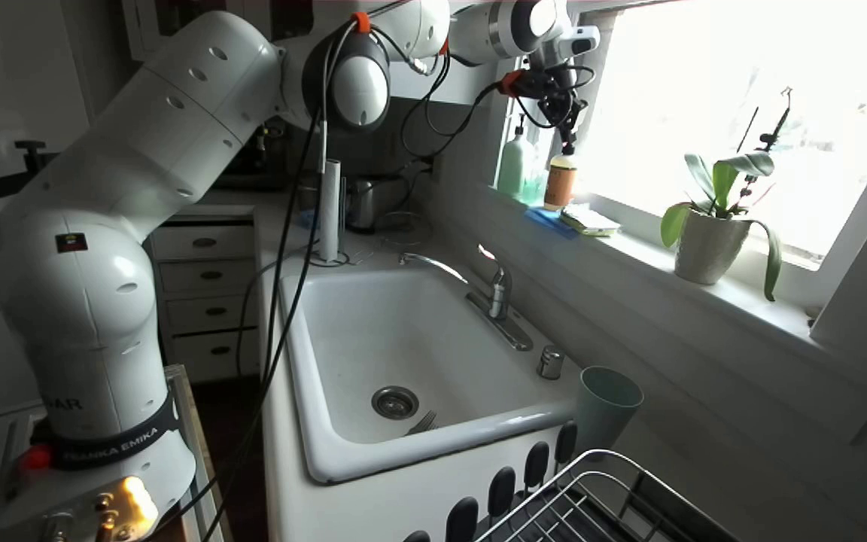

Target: Place the bottle on the right in-between the two bottles on the left then move the orange pump bottle to the far right.

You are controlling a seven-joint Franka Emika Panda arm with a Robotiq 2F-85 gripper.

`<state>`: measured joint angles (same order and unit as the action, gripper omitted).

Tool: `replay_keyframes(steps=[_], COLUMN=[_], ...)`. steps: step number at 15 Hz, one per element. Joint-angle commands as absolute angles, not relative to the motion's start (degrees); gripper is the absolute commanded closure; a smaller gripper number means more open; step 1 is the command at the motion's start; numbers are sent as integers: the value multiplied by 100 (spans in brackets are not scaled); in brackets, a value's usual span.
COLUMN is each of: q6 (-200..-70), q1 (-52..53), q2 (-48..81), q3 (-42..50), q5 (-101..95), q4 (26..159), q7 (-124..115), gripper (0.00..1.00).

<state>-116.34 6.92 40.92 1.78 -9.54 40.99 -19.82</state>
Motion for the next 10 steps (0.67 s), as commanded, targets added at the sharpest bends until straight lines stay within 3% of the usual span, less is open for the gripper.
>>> replay_keyframes(steps=[1,10], q6=[-11549,-11385], q1=[707,530], q2=[4008,3528], q3=[238,439], q5=[-1056,-1078], q4=[3859,3751], q7=[-1891,-1801], gripper=[96,96])
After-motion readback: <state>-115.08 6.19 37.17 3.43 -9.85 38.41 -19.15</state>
